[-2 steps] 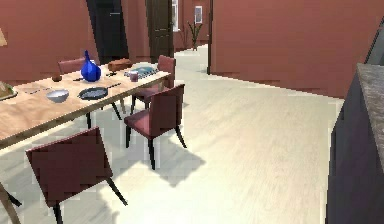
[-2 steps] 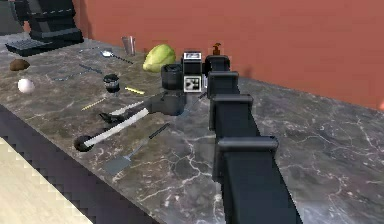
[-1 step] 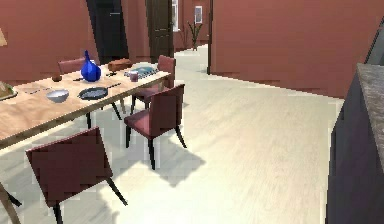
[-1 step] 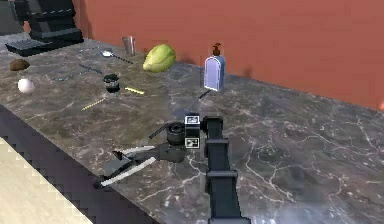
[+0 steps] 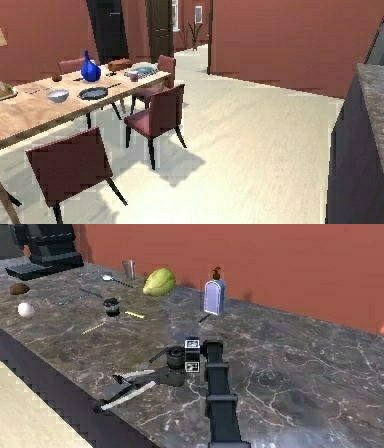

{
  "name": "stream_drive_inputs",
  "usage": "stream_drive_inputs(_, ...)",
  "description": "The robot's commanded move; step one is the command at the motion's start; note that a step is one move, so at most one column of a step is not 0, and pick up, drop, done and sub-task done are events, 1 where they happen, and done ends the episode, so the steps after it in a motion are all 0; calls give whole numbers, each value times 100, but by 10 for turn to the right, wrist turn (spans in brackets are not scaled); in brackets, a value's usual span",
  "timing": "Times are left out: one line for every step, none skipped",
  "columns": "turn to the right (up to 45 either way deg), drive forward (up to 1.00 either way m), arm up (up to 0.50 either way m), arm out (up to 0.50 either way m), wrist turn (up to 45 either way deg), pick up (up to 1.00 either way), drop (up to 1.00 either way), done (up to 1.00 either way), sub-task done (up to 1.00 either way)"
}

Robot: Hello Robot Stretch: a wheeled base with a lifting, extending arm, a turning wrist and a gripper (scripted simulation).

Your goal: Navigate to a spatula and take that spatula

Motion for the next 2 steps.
stream_drive_inputs(0, 0, 10, 0, 0, 0, 0, 0, 0)
stream_drive_inputs(0, 0, 0, 0, 0, 0, 0, 100, 0)
